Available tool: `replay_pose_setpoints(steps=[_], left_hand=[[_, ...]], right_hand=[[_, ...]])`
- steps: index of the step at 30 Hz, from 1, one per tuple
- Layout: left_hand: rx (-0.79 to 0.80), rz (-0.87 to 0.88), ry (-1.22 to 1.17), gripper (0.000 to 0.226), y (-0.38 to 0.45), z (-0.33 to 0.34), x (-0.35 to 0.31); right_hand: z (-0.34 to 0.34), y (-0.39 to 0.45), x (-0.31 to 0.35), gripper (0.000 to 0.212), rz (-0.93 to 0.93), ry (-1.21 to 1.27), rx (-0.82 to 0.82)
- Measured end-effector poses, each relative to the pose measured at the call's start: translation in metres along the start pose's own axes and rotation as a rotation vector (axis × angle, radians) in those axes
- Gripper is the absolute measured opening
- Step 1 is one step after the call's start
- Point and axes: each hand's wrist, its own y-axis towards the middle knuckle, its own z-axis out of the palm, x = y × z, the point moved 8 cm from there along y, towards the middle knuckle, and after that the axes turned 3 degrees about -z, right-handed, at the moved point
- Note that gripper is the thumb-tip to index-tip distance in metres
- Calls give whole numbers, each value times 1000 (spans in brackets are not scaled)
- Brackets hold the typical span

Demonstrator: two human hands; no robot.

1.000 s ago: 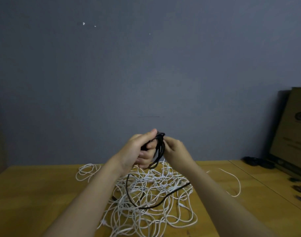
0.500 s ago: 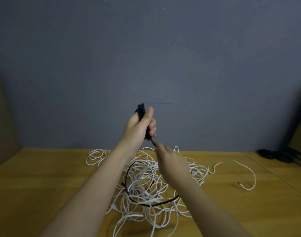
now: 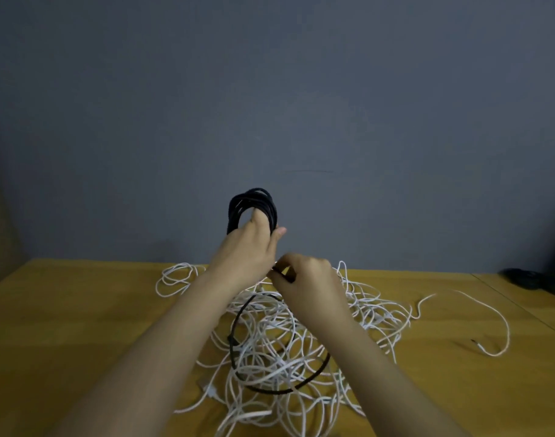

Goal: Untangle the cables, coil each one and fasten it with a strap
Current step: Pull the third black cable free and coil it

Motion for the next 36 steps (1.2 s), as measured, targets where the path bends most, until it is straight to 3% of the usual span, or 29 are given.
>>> replay_pose_setpoints(steps=[4,7,12,18,24,29,32,36], left_hand=[[20,51,149,28,4,21,9],[87,60,195,27,6,43,19],[193,61,233,24,9,68,36],[99,28,250,25,18,63,55],[50,-11,180,28,18,41,60],[73,-86,181,38,13,19,49],[136,-106,207,56,5,2,37],[116,1,327,58,-7,-29,4]], right_hand=[[14,9,-23,23,52,-50,3],[24,9,-32,28,-19,-87,-43],[39,13,-39,14,-150,26,-61],[69,15,-91,27,213,240,142],[60,-8,-121,40,504,580,96],[33,-12,-90,21,505,883,287],[7,-14,-73,21,470,857,369],[-42,-8,-59,21,430,677,193]])
